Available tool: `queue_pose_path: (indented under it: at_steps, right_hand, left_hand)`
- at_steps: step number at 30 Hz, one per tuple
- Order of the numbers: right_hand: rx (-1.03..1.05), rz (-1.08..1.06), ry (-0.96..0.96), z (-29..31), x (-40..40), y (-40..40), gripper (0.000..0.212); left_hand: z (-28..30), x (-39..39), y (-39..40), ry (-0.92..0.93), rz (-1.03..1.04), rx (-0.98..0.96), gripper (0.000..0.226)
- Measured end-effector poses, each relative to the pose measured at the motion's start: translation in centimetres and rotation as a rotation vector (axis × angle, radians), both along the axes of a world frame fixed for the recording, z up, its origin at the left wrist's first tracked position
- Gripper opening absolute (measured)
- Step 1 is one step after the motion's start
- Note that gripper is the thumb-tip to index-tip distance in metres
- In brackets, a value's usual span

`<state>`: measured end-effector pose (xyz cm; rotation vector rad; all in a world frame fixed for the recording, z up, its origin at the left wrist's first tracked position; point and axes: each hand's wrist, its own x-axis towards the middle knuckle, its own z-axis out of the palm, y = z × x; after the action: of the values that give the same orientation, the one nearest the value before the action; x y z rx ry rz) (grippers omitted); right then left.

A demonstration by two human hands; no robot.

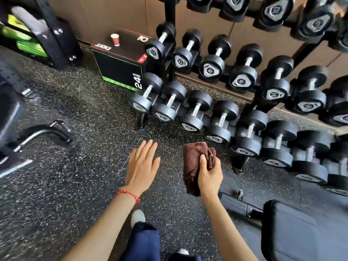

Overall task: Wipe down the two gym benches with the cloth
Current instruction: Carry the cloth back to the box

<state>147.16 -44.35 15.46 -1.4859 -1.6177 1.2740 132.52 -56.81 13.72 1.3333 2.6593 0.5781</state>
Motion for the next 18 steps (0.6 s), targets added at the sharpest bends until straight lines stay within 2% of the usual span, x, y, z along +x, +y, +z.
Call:
queue_pose_path:
  at_steps: [9,18]
  right_hand:
    - [-0.027,0.116,-0.04,-1.1,-16.2,-2.4,0.024]
    - [-0.003,0.269,-0.107,-1.4,-28.1,-2.0,0.03]
  left_hand:
    - [-1.6,-15.1,-4.6,-0.021,0.124,-0.077,0.061]
    - [-3.0,-24.5,-5.7,-0.051,0.237,-0.09,0.059]
